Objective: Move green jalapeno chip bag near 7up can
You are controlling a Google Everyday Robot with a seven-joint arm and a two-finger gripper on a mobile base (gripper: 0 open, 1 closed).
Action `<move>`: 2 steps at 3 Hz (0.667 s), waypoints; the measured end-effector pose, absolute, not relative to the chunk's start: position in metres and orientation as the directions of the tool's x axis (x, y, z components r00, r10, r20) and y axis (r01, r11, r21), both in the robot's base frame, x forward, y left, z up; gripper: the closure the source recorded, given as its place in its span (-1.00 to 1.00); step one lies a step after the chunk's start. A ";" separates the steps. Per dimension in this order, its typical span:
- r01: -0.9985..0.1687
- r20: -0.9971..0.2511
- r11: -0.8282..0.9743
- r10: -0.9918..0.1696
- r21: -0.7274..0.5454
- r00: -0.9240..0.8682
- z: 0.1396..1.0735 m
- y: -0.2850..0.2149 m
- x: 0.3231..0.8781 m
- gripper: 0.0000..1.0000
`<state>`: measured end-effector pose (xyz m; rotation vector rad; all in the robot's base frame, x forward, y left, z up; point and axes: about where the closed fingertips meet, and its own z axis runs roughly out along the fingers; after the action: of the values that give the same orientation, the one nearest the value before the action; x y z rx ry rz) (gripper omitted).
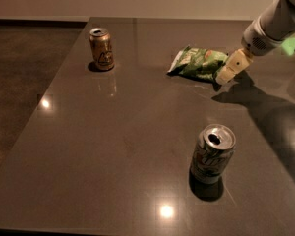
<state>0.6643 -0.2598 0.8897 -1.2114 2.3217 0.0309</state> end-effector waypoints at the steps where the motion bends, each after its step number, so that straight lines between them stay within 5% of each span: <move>1: -0.763 -0.461 0.616 -0.745 -0.197 -0.482 0.881 -0.256 0.678 -1.00; 2: -0.759 -0.466 0.629 -0.729 -0.166 -0.502 0.870 -0.252 0.686 -0.53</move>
Offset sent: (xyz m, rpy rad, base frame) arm 0.0286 0.0075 -0.0214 0.0487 0.0385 -0.0495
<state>0.6864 -0.2520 0.8703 -1.1667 2.3529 0.0814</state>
